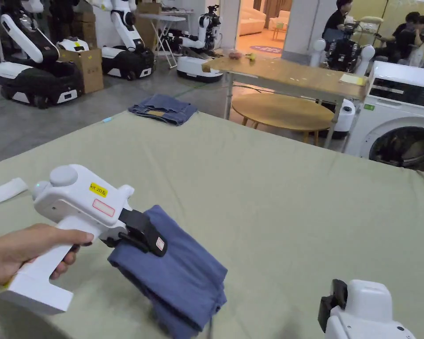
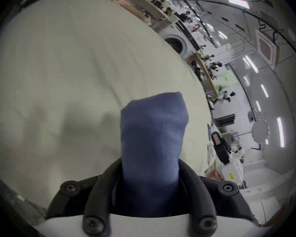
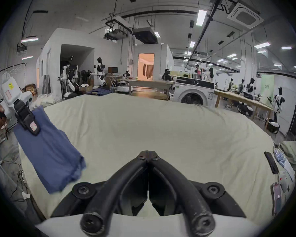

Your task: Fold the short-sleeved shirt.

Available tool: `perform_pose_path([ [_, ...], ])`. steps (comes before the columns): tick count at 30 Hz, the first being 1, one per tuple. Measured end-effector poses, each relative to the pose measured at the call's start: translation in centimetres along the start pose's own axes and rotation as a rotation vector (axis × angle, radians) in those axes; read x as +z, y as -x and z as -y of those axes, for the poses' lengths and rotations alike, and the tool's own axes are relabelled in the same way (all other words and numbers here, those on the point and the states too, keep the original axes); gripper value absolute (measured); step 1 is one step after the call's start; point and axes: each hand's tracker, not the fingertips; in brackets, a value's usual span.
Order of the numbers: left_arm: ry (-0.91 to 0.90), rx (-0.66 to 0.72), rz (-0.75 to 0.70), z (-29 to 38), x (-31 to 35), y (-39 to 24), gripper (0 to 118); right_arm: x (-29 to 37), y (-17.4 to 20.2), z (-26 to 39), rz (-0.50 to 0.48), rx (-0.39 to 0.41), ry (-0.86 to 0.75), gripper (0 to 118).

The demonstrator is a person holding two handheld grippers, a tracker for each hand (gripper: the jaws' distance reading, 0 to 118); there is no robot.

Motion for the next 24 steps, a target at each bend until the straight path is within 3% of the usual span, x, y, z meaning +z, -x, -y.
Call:
perform_pose_path([
  [10,-0.032,0.122,-0.303,-5.1,10.8,9.4,22,-0.8,2.1,0.1,-0.035,0.027,0.032,0],
  [18,-0.001,0.191,-0.463,-4.4,10.9,12.4,23,-1.4,2.4,0.5,-0.038,0.034,0.070,0],
  [21,0.019,0.122,-0.620,-3.0,10.0,10.5,47,-1.4,2.5,0.6,-0.039,0.038,0.077,0],
  [24,0.022,0.059,-0.747,-3.0,10.3,9.7,54,-1.5,2.5,0.5,-0.040,0.044,0.076,0],
])
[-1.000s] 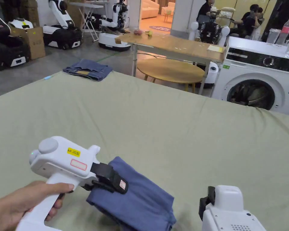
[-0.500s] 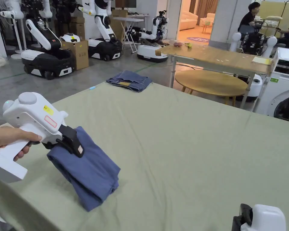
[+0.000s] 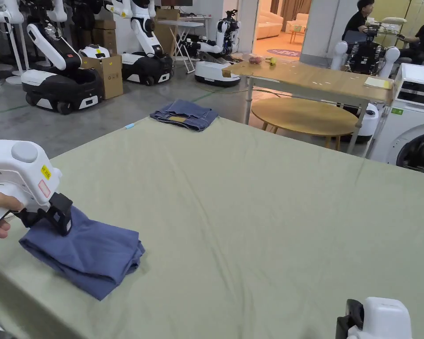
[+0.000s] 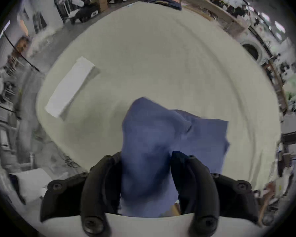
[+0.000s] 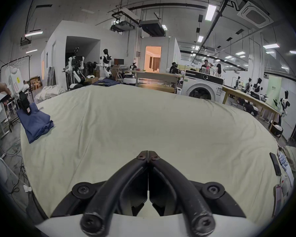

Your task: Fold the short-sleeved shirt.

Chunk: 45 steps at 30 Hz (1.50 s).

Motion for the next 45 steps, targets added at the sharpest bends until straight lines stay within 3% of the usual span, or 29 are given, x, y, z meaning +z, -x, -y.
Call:
perform_pose_path([
  [4,-0.121,0.015,-0.022,0.2,2.8,0.3,54,0.1,-0.1,-0.2,-0.002,-0.004,-0.007,0],
  [8,-0.307,-0.012,0.075,1.5,5.3,-1.6,54,0.3,-0.7,-0.4,-0.001,-0.018,-0.017,0],
  [15,-0.576,-0.171,0.357,7.7,6.4,-11.8,54,0.8,-3.3,-1.0,0.039,-0.062,-0.034,0],
  [20,-0.789,-0.182,0.480,9.9,4.9,-17.8,54,1.7,-5.7,-1.4,0.084,-0.086,-0.054,0],
  [28,-1.025,-0.234,0.316,14.3,3.1,-29.9,54,3.3,-9.1,-1.8,0.153,-0.132,-0.099,0],
  [38,-1.180,-0.343,0.271,19.2,2.4,-39.5,53,4.4,-11.7,-1.8,0.214,-0.182,-0.132,0],
  [40,-1.205,-0.366,0.254,20.0,2.5,-40.9,46,4.5,-12.0,-1.8,0.223,-0.188,-0.138,0],
  [43,-1.227,-0.377,0.229,20.6,2.9,-42.0,27,4.5,-12.0,-1.8,0.231,-0.193,-0.153,0],
  [45,-1.254,-0.355,0.234,20.9,3.0,-42.2,21,4.5,-12.0,-1.8,0.239,-0.195,-0.166,0],
])
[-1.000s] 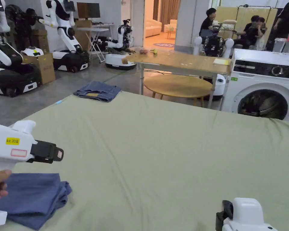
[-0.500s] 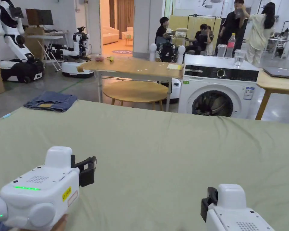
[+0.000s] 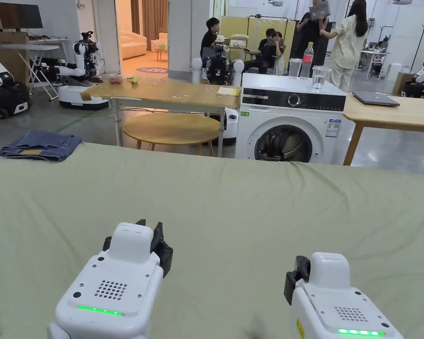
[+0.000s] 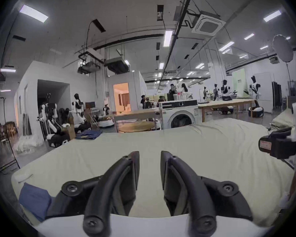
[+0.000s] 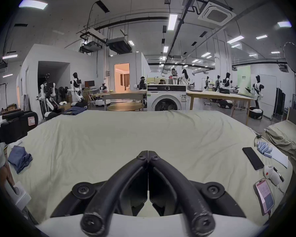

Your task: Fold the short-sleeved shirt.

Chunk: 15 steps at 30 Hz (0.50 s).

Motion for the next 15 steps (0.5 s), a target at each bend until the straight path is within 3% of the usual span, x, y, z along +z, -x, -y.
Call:
perform_pose_path([
  [4,-0.020,0.051,-0.011,-0.1,0.0,0.3,3,0.1,0.3,-0.2,0.003,-0.017,-0.033,0],
  [9,-0.018,0.127,-0.021,0.1,0.0,1.0,0,0.4,1.1,-0.4,0.000,-0.003,-0.077,0],
  [15,-0.015,0.112,-0.028,0.3,-0.3,1.4,0,0.5,1.7,-0.4,0.004,0.023,-0.117,0],
])
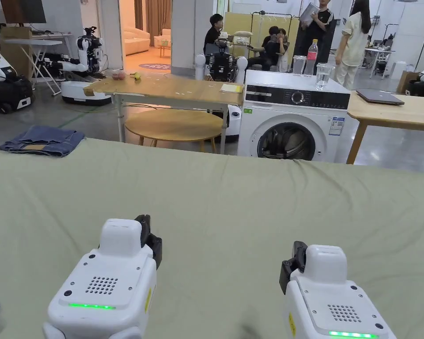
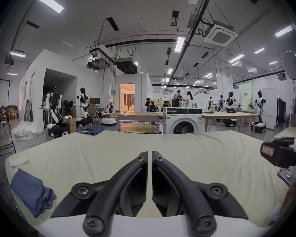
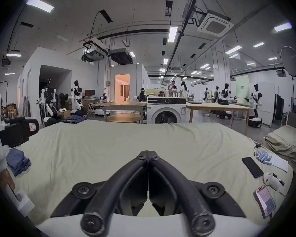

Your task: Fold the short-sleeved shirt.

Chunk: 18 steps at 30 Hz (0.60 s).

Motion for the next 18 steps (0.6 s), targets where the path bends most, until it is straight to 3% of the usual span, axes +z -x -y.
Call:
perform_pose_path([
  [7,0.009,0.023,0.014,0.5,-0.1,0.8,0,-0.4,-0.6,0.2,0.018,-0.035,-0.001,0],
  [18,0.032,0.040,0.014,0.6,-0.6,1.4,0,-0.9,-0.5,0.2,0.019,-0.019,0.008,0],
])
